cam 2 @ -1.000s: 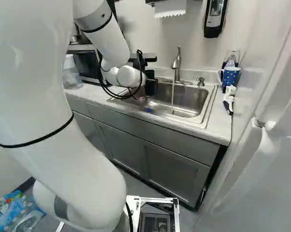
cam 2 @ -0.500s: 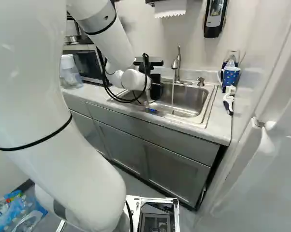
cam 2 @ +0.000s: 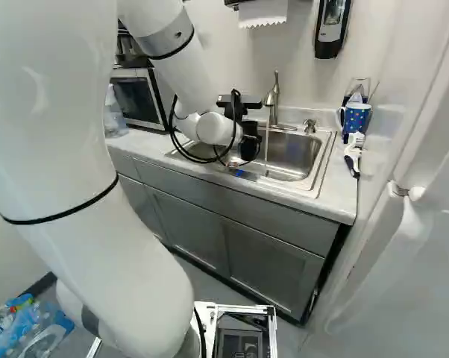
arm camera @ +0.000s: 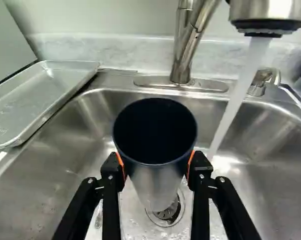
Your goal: Rinse the cup and place it in the tray
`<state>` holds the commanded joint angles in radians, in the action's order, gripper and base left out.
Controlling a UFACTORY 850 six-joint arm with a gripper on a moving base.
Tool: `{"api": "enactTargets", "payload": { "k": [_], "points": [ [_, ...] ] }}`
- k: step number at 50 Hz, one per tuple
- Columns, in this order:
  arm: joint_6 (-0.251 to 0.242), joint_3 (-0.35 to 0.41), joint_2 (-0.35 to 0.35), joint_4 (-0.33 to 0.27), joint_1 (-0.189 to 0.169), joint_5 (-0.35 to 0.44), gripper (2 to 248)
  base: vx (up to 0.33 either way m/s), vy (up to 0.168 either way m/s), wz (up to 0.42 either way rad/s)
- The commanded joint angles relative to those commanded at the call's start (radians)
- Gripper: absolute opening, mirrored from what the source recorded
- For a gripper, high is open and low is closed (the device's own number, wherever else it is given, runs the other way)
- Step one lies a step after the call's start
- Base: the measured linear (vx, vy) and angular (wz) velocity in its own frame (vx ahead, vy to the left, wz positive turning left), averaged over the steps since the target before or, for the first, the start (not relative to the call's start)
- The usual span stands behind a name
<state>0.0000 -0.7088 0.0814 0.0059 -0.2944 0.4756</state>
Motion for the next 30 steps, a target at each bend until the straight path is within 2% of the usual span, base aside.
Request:
{"api": "enactTargets", "payload": {
  "k": [30],
  "points": [
    [0.0,-0.044,0.042,0.0,-0.074,0.0,126,0.0,0.0,0.0]
  ]
}}
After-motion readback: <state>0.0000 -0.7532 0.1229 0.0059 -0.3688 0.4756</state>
